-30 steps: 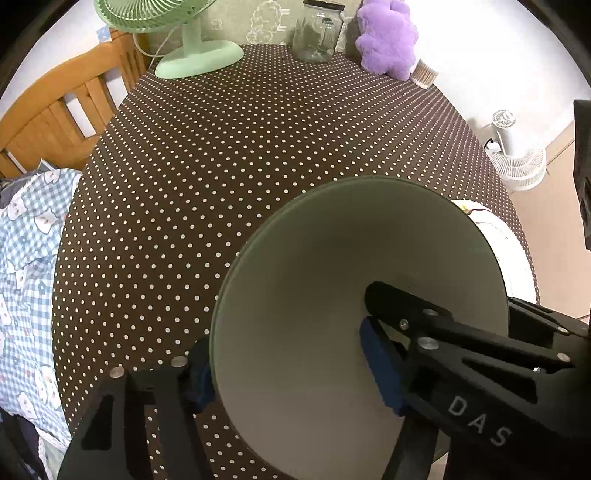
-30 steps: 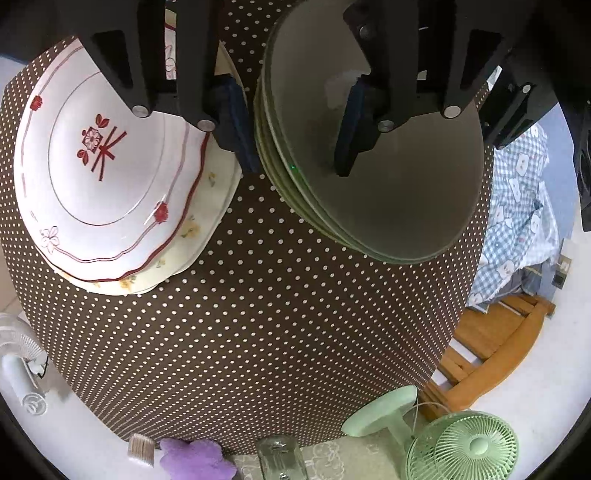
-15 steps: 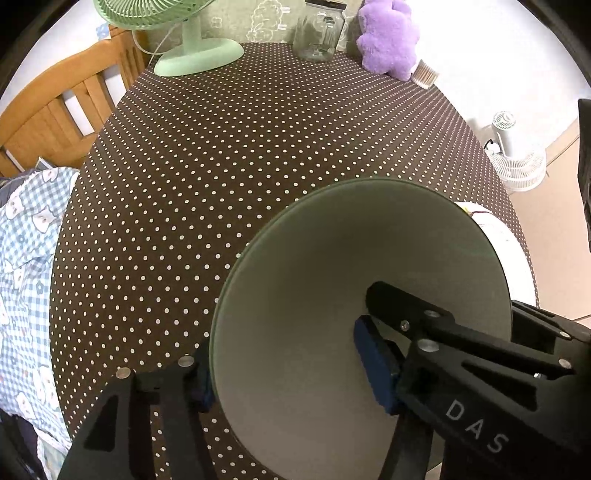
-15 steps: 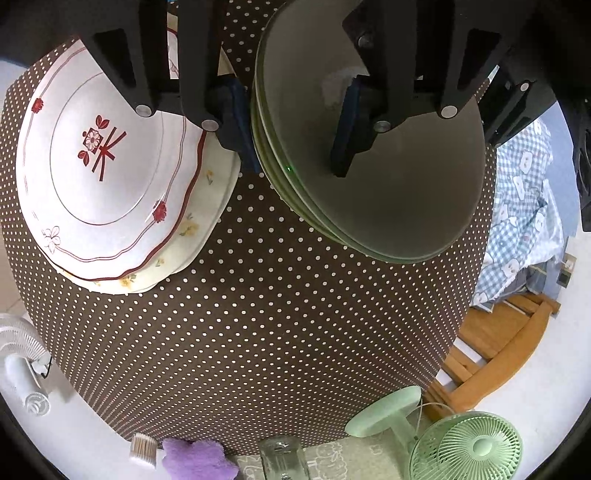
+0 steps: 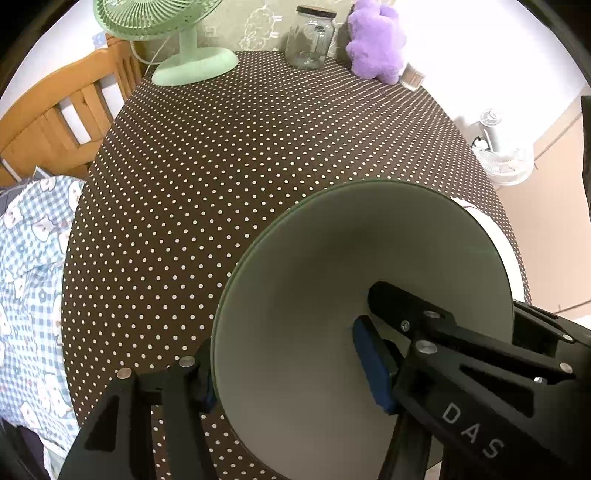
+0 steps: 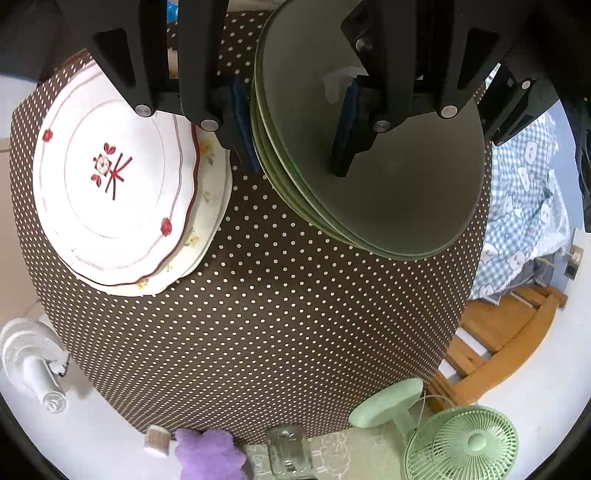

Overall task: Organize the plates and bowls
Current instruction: 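Carry the nested bowls over the plate stack and lower them onto it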

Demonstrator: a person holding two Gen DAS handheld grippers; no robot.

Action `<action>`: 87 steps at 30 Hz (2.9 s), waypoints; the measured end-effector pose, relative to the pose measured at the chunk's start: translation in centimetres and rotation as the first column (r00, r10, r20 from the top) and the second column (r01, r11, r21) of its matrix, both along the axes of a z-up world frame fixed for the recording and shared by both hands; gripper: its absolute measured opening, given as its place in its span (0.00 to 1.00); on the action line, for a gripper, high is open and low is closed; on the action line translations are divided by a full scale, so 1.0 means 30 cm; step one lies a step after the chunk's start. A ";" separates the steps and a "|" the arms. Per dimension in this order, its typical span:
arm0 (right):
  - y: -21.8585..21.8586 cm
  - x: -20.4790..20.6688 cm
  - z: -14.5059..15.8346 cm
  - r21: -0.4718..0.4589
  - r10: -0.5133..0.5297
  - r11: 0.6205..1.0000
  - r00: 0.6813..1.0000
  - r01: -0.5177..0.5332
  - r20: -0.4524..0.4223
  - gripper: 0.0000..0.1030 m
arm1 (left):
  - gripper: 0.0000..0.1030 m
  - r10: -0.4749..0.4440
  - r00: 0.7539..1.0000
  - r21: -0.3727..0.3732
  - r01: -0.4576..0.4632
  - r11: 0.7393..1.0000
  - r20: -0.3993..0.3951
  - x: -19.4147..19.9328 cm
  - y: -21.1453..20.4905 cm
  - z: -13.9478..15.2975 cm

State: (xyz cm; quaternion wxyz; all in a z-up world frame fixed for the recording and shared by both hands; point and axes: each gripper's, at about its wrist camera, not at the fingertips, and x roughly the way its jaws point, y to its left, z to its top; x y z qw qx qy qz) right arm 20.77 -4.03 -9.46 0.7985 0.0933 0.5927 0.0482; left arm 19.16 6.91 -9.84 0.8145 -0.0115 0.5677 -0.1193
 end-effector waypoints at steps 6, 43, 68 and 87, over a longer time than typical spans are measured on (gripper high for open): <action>0.009 -0.043 0.023 0.002 -0.048 0.999 0.999 0.048 0.010 0.43 | 0.60 -0.039 0.999 0.007 0.038 0.999 0.015 -0.049 0.030 0.025; -0.382 -0.057 0.164 0.010 0.021 1.000 0.995 -0.022 0.096 0.42 | 0.60 0.063 0.994 0.015 -0.064 0.998 0.089 -0.042 -0.377 0.134; -0.629 0.023 0.019 0.051 0.089 0.995 0.996 -0.088 -0.015 0.43 | 0.60 0.139 0.990 0.055 -0.138 0.989 -0.020 0.008 -0.614 0.013; -0.618 0.005 0.013 -0.001 0.108 0.994 0.994 -0.108 0.028 0.44 | 0.73 0.127 0.991 0.056 -0.129 0.990 0.029 -0.028 -0.615 0.004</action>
